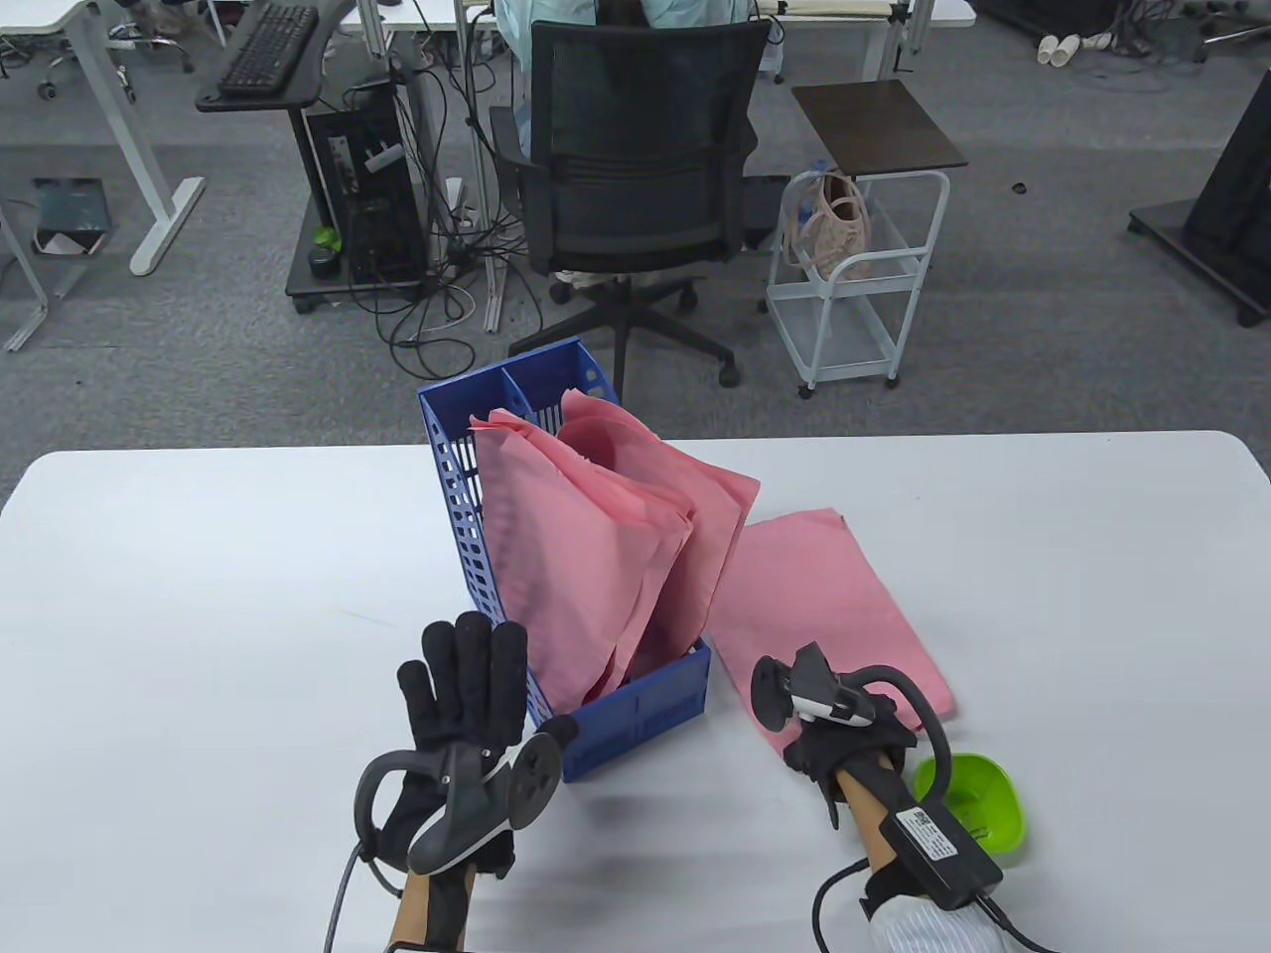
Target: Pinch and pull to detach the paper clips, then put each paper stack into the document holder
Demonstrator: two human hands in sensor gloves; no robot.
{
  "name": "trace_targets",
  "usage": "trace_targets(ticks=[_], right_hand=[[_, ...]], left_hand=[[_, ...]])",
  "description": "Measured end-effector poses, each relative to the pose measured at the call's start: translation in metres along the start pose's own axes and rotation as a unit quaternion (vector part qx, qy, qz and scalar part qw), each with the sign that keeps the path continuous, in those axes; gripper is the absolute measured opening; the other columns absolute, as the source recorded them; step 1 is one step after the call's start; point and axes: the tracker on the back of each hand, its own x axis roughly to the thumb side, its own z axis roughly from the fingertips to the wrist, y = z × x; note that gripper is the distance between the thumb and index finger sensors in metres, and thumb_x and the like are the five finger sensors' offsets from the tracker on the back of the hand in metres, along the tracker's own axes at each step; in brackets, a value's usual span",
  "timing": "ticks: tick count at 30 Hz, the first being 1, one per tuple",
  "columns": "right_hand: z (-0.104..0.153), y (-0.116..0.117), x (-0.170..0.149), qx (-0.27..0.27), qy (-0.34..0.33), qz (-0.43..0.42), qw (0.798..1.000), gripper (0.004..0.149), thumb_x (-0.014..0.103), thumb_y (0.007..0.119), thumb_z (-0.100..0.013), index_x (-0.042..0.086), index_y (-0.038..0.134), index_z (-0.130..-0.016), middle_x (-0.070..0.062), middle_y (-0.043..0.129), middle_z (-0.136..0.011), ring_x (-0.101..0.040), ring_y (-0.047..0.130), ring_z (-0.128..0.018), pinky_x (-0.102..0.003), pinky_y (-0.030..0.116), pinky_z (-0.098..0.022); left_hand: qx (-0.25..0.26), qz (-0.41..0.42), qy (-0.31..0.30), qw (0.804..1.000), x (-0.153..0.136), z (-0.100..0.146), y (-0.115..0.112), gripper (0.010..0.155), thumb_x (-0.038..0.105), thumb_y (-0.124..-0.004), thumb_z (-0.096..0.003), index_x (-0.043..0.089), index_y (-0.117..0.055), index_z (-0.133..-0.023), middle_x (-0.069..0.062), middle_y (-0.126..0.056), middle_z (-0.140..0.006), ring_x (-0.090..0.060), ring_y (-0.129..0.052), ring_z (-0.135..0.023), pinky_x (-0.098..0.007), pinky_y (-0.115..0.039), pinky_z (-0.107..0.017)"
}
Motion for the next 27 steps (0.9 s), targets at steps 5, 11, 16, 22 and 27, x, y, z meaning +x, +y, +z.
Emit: trace_targets(ticks=[5, 11, 16, 22, 27], right_hand=[[-0.004, -0.004, 0.003, -0.008, 0.004, 0.021, 1.000, 0.058, 0.035, 0.070, -0.057, 0.020, 0.046, -0.107, -0.022, 0.062, -0.105, -0.036, 0.080, -0.088, -0.052, 0.065, -0.071], [-0.009, -0.011, 0.010, 0.014, -0.006, 0.113, 0.993, 0.063, 0.023, 0.078, -0.055, 0.023, 0.042, -0.107, -0.016, 0.064, -0.106, -0.019, 0.087, -0.081, -0.041, 0.072, -0.069], [0.001, -0.027, 0.004, -0.025, 0.011, 0.139, 0.990, 0.063, 0.021, 0.076, -0.055, 0.018, 0.042, -0.108, -0.011, 0.071, -0.099, -0.020, 0.088, -0.077, -0.043, 0.071, -0.069], [0.030, -0.059, -0.022, -0.095, 0.040, 0.150, 0.983, 0.050, 0.023, 0.075, -0.056, 0.027, 0.055, -0.102, -0.008, 0.075, -0.097, -0.022, 0.088, -0.077, -0.046, 0.068, -0.071], [0.060, -0.079, -0.052, -0.134, 0.085, 0.171, 0.972, 0.041, 0.025, 0.075, -0.056, 0.029, 0.064, -0.096, -0.009, 0.071, -0.103, -0.027, 0.085, -0.085, -0.049, 0.064, -0.073]], left_hand=[[-0.006, -0.002, 0.001, 1.000, 0.000, 0.001, -0.002, 0.091, 0.062, -0.030, -0.0517, 0.004, -0.002, -0.116, -0.029, -0.005, -0.119, -0.059, -0.011, -0.107, -0.071, -0.025, -0.076], [-0.003, -0.002, -0.001, 1.000, 0.000, 0.001, -0.002, 0.091, 0.062, -0.031, -0.0517, 0.004, -0.002, -0.116, -0.029, -0.005, -0.119, -0.059, -0.011, -0.107, -0.072, -0.025, -0.075], [-0.001, -0.004, 0.000, 1.000, -0.001, 0.001, -0.002, 0.091, 0.061, -0.031, -0.0519, 0.004, -0.003, -0.116, -0.030, -0.006, -0.119, -0.059, -0.012, -0.107, -0.072, -0.026, -0.076], [0.001, -0.004, 0.003, 1.000, -0.002, 0.001, -0.002, 0.090, 0.061, -0.031, -0.0520, 0.004, -0.003, -0.116, -0.030, -0.006, -0.119, -0.059, -0.013, -0.107, -0.072, -0.027, -0.075], [0.000, 0.005, 0.006, 1.000, -0.004, 0.001, -0.003, 0.090, 0.061, -0.032, -0.0521, 0.004, -0.004, -0.117, -0.030, -0.007, -0.119, -0.060, -0.014, -0.107, -0.072, -0.028, -0.075]])
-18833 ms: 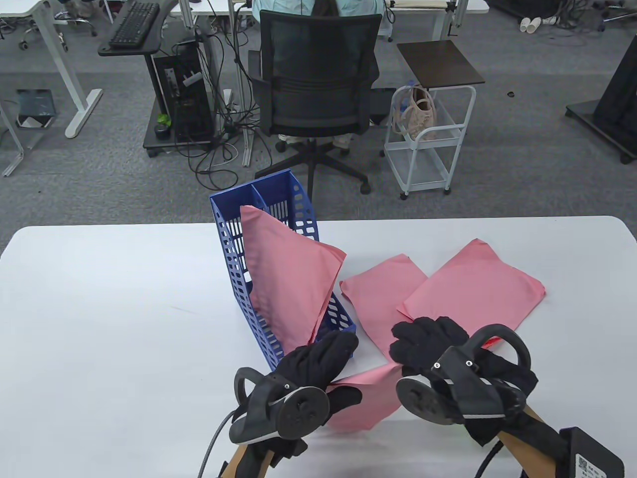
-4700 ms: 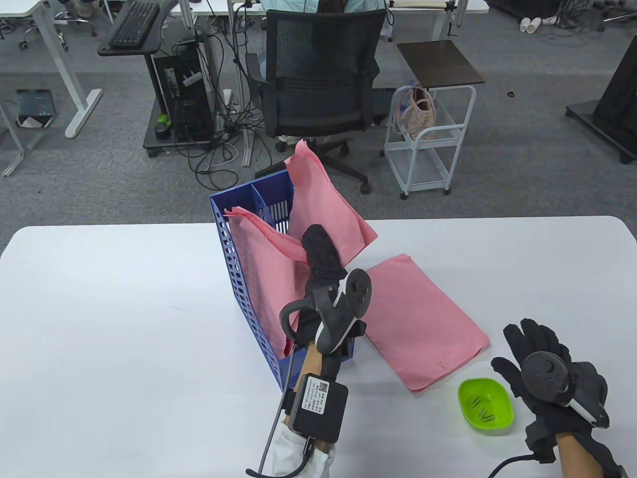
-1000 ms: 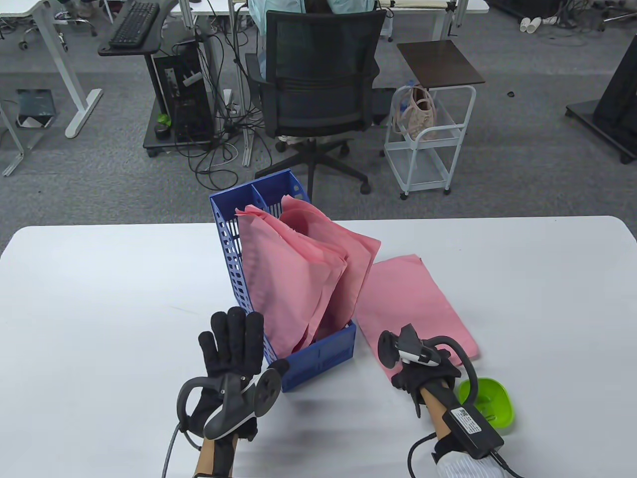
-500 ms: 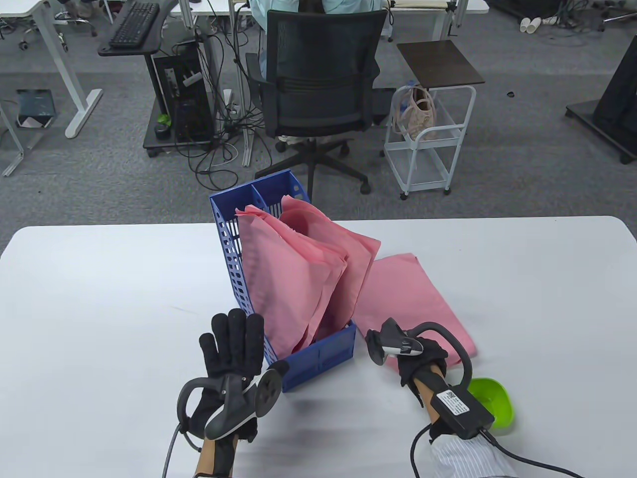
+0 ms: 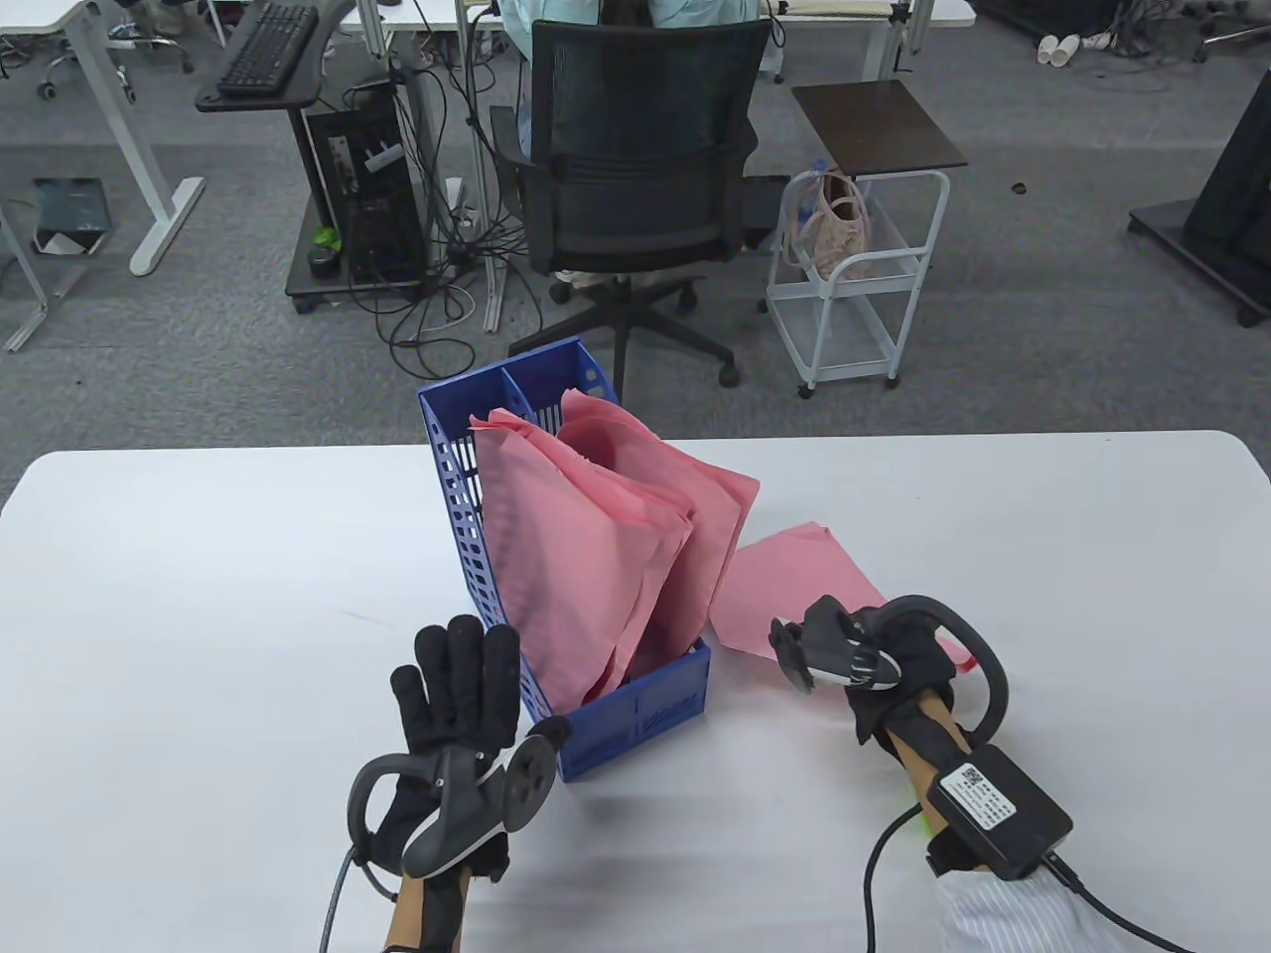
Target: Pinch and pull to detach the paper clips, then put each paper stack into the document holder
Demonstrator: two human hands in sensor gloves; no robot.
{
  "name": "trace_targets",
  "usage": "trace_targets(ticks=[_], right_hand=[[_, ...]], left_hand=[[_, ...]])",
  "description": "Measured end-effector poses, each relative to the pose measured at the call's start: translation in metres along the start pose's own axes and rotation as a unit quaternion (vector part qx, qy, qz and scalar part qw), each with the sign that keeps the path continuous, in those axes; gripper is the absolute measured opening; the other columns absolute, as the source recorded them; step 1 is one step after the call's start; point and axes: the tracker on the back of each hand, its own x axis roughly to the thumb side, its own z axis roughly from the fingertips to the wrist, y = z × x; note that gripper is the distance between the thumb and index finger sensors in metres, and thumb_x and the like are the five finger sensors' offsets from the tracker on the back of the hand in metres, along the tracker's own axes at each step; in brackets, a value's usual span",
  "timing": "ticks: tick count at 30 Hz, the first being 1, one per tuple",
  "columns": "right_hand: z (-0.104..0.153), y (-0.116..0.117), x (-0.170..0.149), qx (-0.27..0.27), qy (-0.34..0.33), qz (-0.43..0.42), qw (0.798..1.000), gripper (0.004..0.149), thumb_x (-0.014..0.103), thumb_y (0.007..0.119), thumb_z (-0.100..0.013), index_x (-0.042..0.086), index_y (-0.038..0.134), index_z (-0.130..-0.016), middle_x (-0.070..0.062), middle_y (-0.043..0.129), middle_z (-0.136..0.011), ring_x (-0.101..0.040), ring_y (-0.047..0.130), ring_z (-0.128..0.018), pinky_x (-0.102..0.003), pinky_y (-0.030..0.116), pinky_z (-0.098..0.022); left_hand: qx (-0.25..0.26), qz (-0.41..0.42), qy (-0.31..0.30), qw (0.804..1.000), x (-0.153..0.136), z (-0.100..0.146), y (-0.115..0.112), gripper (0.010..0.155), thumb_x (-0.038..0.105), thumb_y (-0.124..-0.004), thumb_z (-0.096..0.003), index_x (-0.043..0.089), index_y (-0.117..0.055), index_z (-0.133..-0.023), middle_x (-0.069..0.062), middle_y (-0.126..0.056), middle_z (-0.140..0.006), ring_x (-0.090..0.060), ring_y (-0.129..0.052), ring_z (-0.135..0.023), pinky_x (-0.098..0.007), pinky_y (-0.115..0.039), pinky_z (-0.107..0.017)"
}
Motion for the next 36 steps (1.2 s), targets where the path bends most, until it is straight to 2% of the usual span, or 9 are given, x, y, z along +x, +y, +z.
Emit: trace_targets(ticks=[5, 11, 19, 24, 27, 30, 36], right_hand=[[0.018, -0.006, -0.029, -0.047, 0.031, 0.010, 0.998, 0.040, 0.025, 0.075, -0.056, 0.030, 0.065, -0.095, -0.010, 0.065, -0.110, -0.031, 0.078, -0.094, -0.052, 0.059, -0.076], [0.046, -0.013, -0.054, -0.122, 0.041, -0.003, 0.992, 0.040, 0.024, 0.076, -0.055, 0.030, 0.067, -0.094, -0.011, 0.063, -0.111, -0.032, 0.076, -0.096, -0.053, 0.058, -0.077], [0.082, -0.030, -0.069, -0.205, 0.047, -0.013, 0.978, 0.039, 0.024, 0.076, -0.055, 0.030, 0.068, -0.093, -0.011, 0.063, -0.112, -0.032, 0.077, -0.096, -0.053, 0.058, -0.077], [0.100, -0.045, -0.073, -0.250, 0.042, -0.020, 0.967, 0.039, 0.025, 0.076, -0.055, 0.030, 0.068, -0.093, -0.011, 0.064, -0.111, -0.032, 0.077, -0.096, -0.052, 0.059, -0.076], [0.111, -0.056, -0.070, -0.276, 0.035, -0.010, 0.960, 0.039, 0.026, 0.076, -0.054, 0.030, 0.068, -0.093, -0.010, 0.065, -0.111, -0.031, 0.079, -0.095, -0.051, 0.061, -0.076], [0.122, -0.065, -0.064, -0.294, 0.017, -0.015, 0.955, 0.040, 0.027, 0.075, -0.054, 0.030, 0.068, -0.093, -0.010, 0.065, -0.111, -0.030, 0.079, -0.095, -0.051, 0.062, -0.075], [0.140, -0.078, -0.050, -0.327, -0.024, -0.041, 0.944, 0.040, 0.028, 0.075, -0.054, 0.030, 0.068, -0.093, -0.010, 0.066, -0.110, -0.030, 0.080, -0.094, -0.050, 0.062, -0.075]], left_hand=[[0.000, -0.009, -0.001, 1.000, 0.001, 0.000, 0.000, 0.090, 0.061, -0.032, -0.0521, 0.004, -0.004, -0.117, -0.030, -0.007, -0.119, -0.060, -0.015, -0.107, -0.072, -0.028, -0.075], [-0.001, -0.012, -0.007, 1.000, 0.004, 0.000, 0.003, 0.090, 0.061, -0.032, -0.0521, 0.005, -0.005, -0.117, -0.029, -0.008, -0.120, -0.059, -0.016, -0.108, -0.072, -0.029, -0.076], [0.016, -0.008, -0.025, 1.000, 0.020, -0.001, 0.024, 0.091, 0.062, -0.037, -0.0530, 0.007, -0.009, -0.119, -0.029, -0.012, -0.121, -0.058, -0.020, -0.110, -0.071, -0.033, -0.077], [0.031, 0.008, -0.043, 0.999, 0.043, -0.004, 0.053, 0.090, 0.063, -0.045, -0.0532, 0.009, -0.021, -0.121, -0.027, -0.022, -0.123, -0.057, -0.031, -0.112, -0.070, -0.039, -0.077], [0.039, 0.007, -0.063, 0.997, 0.066, -0.006, 0.074, 0.088, 0.059, -0.054, -0.0541, 0.010, -0.026, -0.121, -0.025, -0.031, -0.124, -0.053, -0.042, -0.113, -0.068, -0.046, -0.078], [0.042, 0.006, -0.095, 0.995, 0.092, -0.008, 0.091, 0.088, 0.060, -0.056, -0.0531, 0.012, -0.028, -0.121, -0.023, -0.037, -0.124, -0.048, -0.055, -0.113, -0.064, -0.053, -0.079], [0.044, 0.116, -0.174, 0.977, 0.124, -0.008, 0.101, 0.099, 0.067, -0.058, -0.0463, 0.012, -0.027, -0.122, -0.023, -0.038, -0.124, -0.047, -0.061, -0.112, -0.064, -0.058, -0.078]])
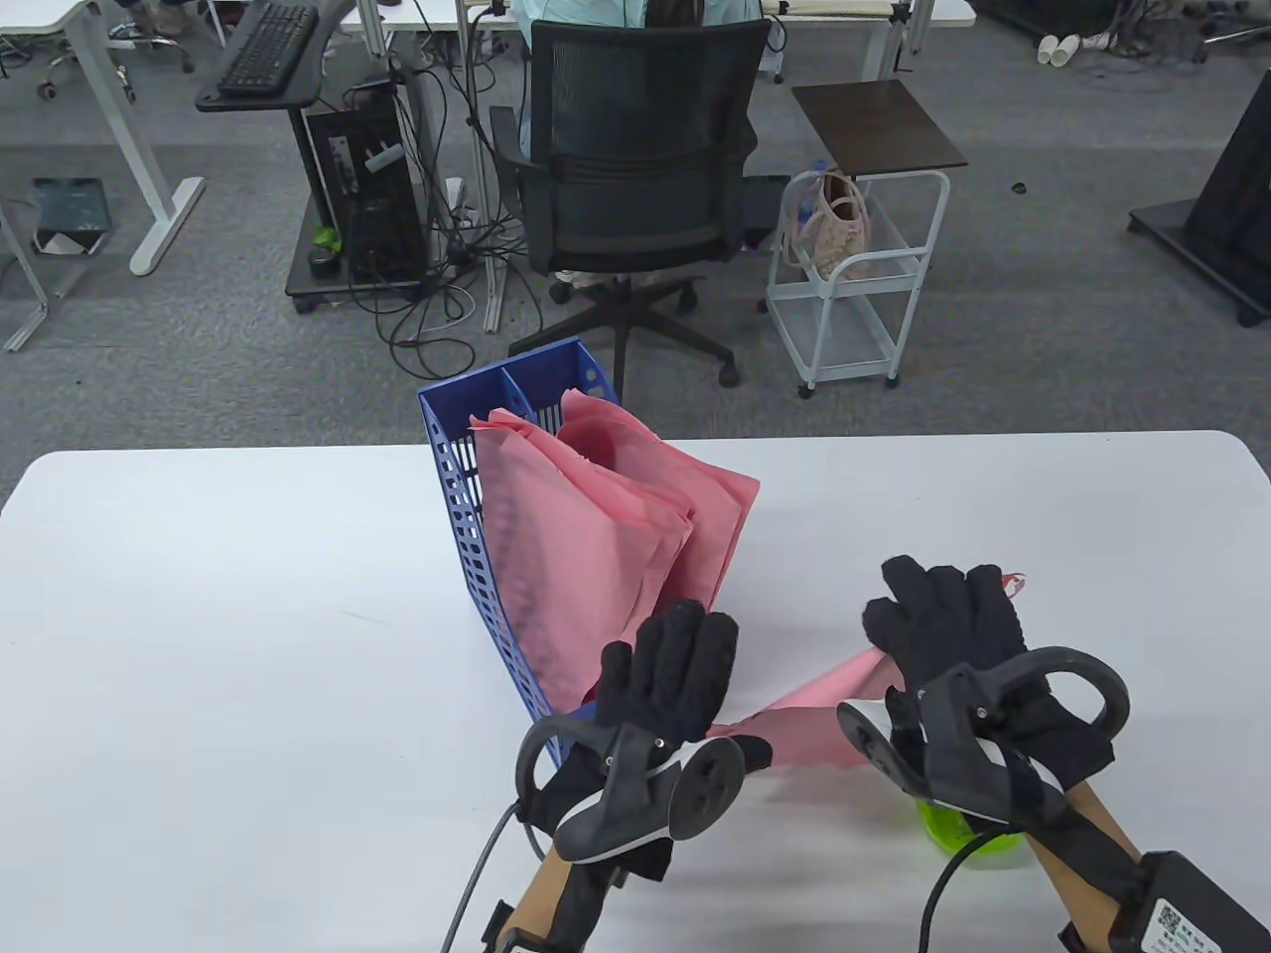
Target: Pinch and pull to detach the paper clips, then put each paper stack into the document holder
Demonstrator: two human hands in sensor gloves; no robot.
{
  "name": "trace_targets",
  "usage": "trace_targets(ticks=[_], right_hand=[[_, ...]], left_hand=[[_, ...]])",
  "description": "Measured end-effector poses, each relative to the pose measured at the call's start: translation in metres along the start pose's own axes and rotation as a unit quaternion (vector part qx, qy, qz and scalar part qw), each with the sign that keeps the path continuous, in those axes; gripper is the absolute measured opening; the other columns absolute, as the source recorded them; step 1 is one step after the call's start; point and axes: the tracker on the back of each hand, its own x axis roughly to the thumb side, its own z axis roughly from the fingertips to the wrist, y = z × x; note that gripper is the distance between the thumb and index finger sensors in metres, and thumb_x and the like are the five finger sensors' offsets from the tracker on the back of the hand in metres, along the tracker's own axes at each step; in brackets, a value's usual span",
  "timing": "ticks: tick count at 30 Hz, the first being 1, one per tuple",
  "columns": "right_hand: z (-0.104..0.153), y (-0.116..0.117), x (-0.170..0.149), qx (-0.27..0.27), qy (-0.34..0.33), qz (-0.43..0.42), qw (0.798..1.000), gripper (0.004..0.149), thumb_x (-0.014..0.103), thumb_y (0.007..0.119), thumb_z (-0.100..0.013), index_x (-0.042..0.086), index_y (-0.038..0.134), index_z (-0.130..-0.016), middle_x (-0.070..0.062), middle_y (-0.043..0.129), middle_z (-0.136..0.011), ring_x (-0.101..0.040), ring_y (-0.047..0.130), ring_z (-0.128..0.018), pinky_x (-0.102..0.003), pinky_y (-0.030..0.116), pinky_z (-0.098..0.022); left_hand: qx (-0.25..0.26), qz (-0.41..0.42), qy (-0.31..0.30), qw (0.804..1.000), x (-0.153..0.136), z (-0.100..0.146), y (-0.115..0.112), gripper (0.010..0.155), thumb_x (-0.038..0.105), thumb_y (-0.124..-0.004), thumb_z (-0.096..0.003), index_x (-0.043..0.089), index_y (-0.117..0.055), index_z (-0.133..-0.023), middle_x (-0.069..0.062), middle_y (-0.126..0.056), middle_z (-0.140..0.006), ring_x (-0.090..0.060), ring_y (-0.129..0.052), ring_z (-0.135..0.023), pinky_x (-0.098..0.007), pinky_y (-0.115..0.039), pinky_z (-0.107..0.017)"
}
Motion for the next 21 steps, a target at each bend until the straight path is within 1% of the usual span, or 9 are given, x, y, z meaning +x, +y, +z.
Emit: trace_targets(ticks=[3, 6, 7, 9, 11, 15, 17, 20, 21], right_hand=[[0.004, -0.007, 0.007, -0.022, -0.019, -0.021, 0.999, 0.040, 0.028, 0.075, -0.054, 0.029, 0.068, -0.093, -0.009, 0.067, -0.110, -0.029, 0.081, -0.094, -0.050, 0.063, -0.075], [0.007, -0.017, 0.012, -0.039, -0.043, -0.071, 0.996, 0.040, 0.029, 0.075, -0.054, 0.029, 0.068, -0.093, -0.009, 0.067, -0.110, -0.029, 0.081, -0.094, -0.050, 0.063, -0.075], [0.007, -0.018, 0.012, -0.041, -0.049, -0.086, 0.994, 0.040, 0.029, 0.075, -0.054, 0.029, 0.068, -0.093, -0.009, 0.067, -0.110, -0.029, 0.081, -0.094, -0.050, 0.063, -0.075], [0.007, -0.020, 0.012, -0.047, -0.052, -0.114, 0.991, 0.041, 0.029, 0.075, -0.054, 0.028, 0.067, -0.094, -0.009, 0.066, -0.110, -0.029, 0.081, -0.094, -0.050, 0.063, -0.075], [0.006, -0.022, 0.009, -0.048, -0.059, -0.154, 0.985, 0.041, 0.030, 0.075, -0.054, 0.028, 0.067, -0.094, -0.009, 0.067, -0.110, -0.029, 0.081, -0.094, -0.049, 0.064, -0.075], [0.007, -0.021, -0.003, -0.053, -0.066, -0.226, 0.971, 0.048, 0.033, 0.075, -0.053, 0.027, 0.063, -0.100, -0.010, 0.064, -0.112, -0.030, 0.079, -0.096, -0.050, 0.063, -0.076], [0.009, -0.020, -0.010, -0.073, -0.068, -0.264, 0.959, 0.049, 0.034, 0.074, -0.053, 0.026, 0.062, -0.101, -0.011, 0.063, -0.113, -0.030, 0.079, -0.097, -0.050, 0.063, -0.076], [0.012, -0.018, -0.020, -0.111, -0.055, -0.310, 0.943, 0.049, 0.035, 0.072, -0.054, 0.026, 0.062, -0.101, -0.011, 0.065, -0.112, -0.029, 0.081, -0.095, -0.047, 0.066, -0.074], [0.013, -0.017, -0.022, -0.122, -0.050, -0.318, 0.939, 0.048, 0.035, 0.072, -0.054, 0.026, 0.062, -0.101, -0.011, 0.066, -0.111, -0.029, 0.082, -0.094, -0.047, 0.066, -0.073]], left_hand=[[-0.001, 0.018, -0.007, 1.000, 0.003, 0.000, -0.002, 0.094, 0.062, -0.064, -0.0485, 0.012, -0.029, -0.121, -0.021, -0.043, -0.123, -0.044, -0.066, -0.110, -0.061, -0.062, -0.077], [0.036, 0.033, -0.009, 0.999, 0.000, 0.005, -0.002, 0.083, 0.056, -0.068, -0.0507, 0.016, -0.040, -0.119, -0.018, -0.057, -0.119, -0.037, -0.081, -0.102, -0.055, -0.072, -0.073], [0.045, 0.041, -0.008, 0.998, -0.001, 0.006, -0.002, 0.077, 0.054, -0.068, -0.0509, 0.019, -0.047, -0.116, -0.016, -0.064, -0.115, -0.034, -0.086, -0.097, -0.053, -0.075, -0.070], [0.056, 0.062, -0.008, 0.997, -0.005, 0.007, -0.001, 0.061, 0.047, -0.071, -0.0528, 0.024, -0.062, -0.109, -0.009, -0.080, -0.105, -0.025, -0.097, -0.085, -0.045, -0.083, -0.064], [0.058, 0.096, -0.007, 0.994, -0.010, 0.008, -0.001, 0.045, 0.040, -0.070, -0.0547, 0.028, -0.075, -0.098, -0.003, -0.093, -0.091, -0.018, -0.104, -0.071, -0.038, -0.087, -0.057], [0.050, 0.153, -0.005, 0.987, -0.024, 0.009, 0.002, 0.042, 0.037, -0.070, -0.0547, 0.027, -0.078, -0.095, -0.004, -0.096, -0.086, -0.018, -0.106, -0.066, -0.037, -0.088, -0.054], [0.047, 0.159, -0.001, 0.986, -0.030, 0.011, 0.006, 0.042, 0.036, -0.071, -0.0549, 0.027, -0.079, -0.094, -0.003, -0.096, -0.085, -0.017, -0.106, -0.066, -0.036, -0.089, -0.054], [0.048, 0.159, 0.002, 0.986, -0.035, 0.014, 0.011, 0.042, 0.039, -0.070, -0.0540, 0.029, -0.079, -0.093, -0.003, -0.097, -0.084, -0.019, -0.106, -0.065, -0.039, -0.087, -0.054], [0.047, 0.160, 0.001, 0.986, -0.036, 0.015, 0.012, 0.041, 0.037, -0.070, -0.0545, 0.028, -0.079, -0.094, -0.003, -0.097, -0.084, -0.017, -0.106, -0.065, -0.037, -0.088, -0.054]])
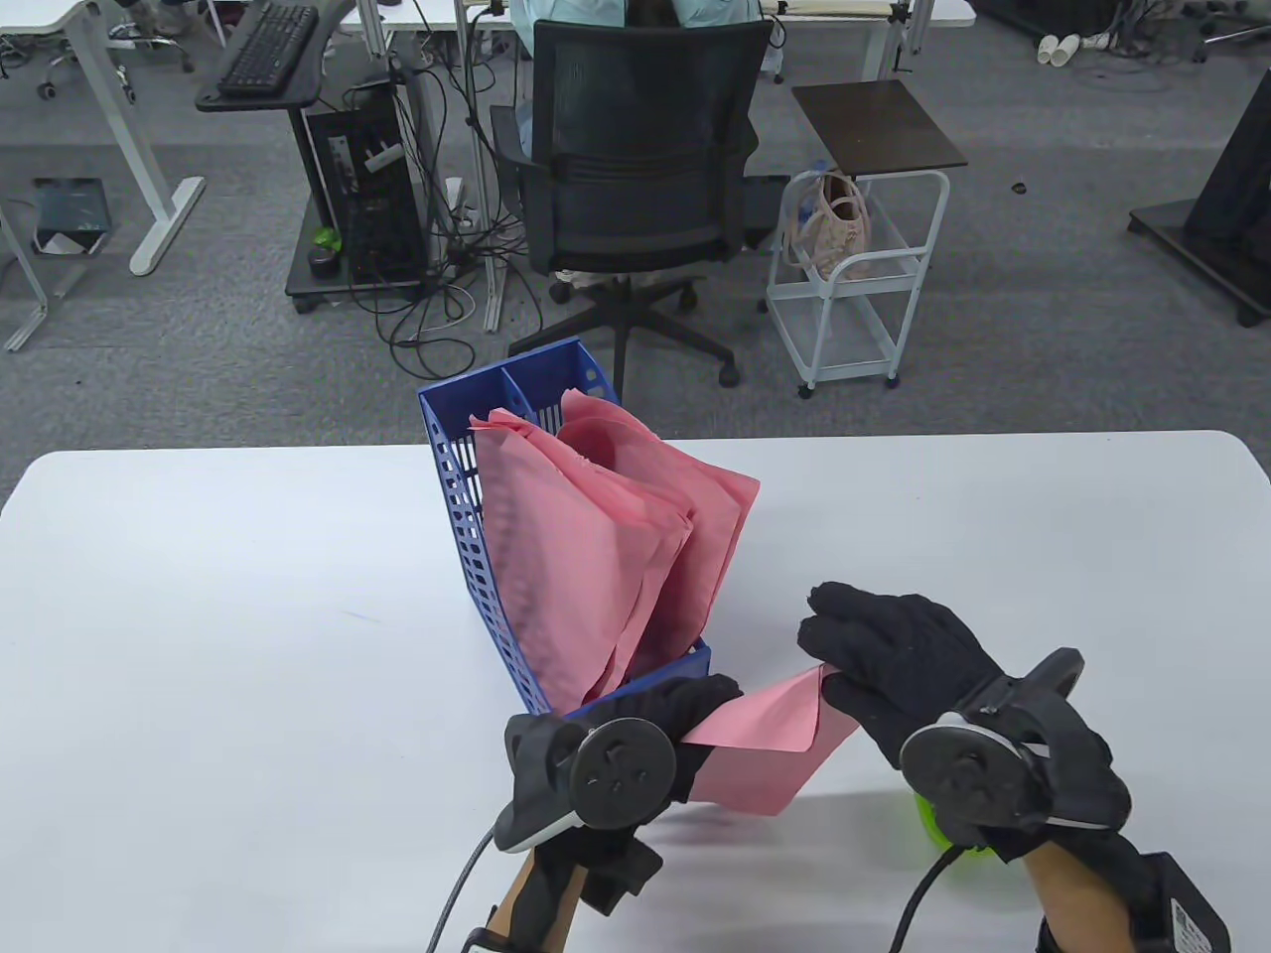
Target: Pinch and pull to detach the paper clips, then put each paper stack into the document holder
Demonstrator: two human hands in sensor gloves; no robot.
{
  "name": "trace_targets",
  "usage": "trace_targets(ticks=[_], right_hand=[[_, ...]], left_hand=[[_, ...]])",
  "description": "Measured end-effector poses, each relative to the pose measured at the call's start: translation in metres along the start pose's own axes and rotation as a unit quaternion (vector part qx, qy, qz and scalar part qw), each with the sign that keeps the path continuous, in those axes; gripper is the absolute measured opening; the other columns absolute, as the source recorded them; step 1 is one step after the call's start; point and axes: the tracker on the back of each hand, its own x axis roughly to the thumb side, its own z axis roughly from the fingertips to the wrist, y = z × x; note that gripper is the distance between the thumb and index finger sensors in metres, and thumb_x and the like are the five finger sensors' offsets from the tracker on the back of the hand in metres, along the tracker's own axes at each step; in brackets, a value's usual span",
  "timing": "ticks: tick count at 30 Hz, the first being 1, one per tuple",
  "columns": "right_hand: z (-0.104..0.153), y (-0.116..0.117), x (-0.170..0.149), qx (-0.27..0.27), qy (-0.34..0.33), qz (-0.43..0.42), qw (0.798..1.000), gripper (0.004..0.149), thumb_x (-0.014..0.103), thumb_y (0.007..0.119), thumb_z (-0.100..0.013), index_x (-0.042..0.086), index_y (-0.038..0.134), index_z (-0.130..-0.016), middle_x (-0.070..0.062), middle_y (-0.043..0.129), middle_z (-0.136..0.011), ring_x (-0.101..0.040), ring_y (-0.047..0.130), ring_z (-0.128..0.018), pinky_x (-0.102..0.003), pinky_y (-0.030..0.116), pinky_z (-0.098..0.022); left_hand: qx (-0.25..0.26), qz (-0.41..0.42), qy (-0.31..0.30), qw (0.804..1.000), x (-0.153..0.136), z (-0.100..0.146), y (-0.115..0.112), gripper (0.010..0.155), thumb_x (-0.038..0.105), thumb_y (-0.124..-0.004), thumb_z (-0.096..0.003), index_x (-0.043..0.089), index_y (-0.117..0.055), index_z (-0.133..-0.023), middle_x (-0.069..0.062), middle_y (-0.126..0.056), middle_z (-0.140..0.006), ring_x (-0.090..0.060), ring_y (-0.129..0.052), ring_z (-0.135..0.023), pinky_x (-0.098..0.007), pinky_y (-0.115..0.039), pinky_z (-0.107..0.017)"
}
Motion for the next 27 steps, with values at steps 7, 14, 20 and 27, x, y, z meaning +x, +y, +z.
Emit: trace_targets(ticks=[7, 14, 20, 27], right_hand=[[0.007, 0.010, -0.006, -0.021, 0.003, -0.010, 1.000, 0.054, 0.042, 0.074, -0.051, 0.024, 0.063, -0.101, -0.011, 0.068, -0.109, -0.029, 0.083, -0.091, -0.046, 0.068, -0.072], [0.009, 0.021, -0.007, -0.018, -0.016, -0.044, 0.999, 0.046, 0.042, 0.076, -0.050, 0.026, 0.072, -0.092, -0.006, 0.080, -0.100, -0.024, 0.092, -0.080, -0.042, 0.074, -0.067], [0.010, 0.023, -0.004, -0.007, -0.034, -0.058, 0.998, 0.036, 0.041, 0.075, -0.052, 0.029, 0.076, -0.086, -0.002, 0.086, -0.093, -0.019, 0.097, -0.073, -0.039, 0.078, -0.062], [0.014, 0.022, -0.009, 0.002, -0.033, -0.070, 0.997, 0.035, 0.039, 0.073, -0.053, 0.029, 0.077, -0.086, -0.002, 0.086, -0.093, -0.019, 0.096, -0.073, -0.039, 0.077, -0.063]], left_hand=[[-0.010, 0.009, -0.009, 1.000, -0.002, 0.003, 0.006, 0.041, 0.037, -0.070, -0.0543, 0.029, -0.080, -0.093, -0.002, -0.098, -0.084, -0.017, -0.106, -0.066, -0.038, -0.088, -0.054], [-0.027, 0.018, -0.020, 0.999, -0.002, 0.004, 0.008, 0.041, 0.036, -0.070, -0.0550, 0.029, -0.080, -0.094, -0.002, -0.097, -0.084, -0.017, -0.106, -0.067, -0.037, -0.088, -0.056], [-0.044, 0.010, -0.028, 0.999, -0.001, 0.004, 0.008, 0.041, 0.037, -0.071, -0.0541, 0.030, -0.081, -0.093, -0.001, -0.099, -0.083, -0.017, -0.107, -0.066, -0.038, -0.088, -0.055], [-0.056, -0.001, -0.029, 0.998, -0.001, 0.005, 0.010, 0.041, 0.037, -0.070, -0.0543, 0.031, -0.081, -0.093, 0.000, -0.099, -0.082, -0.017, -0.107, -0.066, -0.038, -0.088, -0.055]])
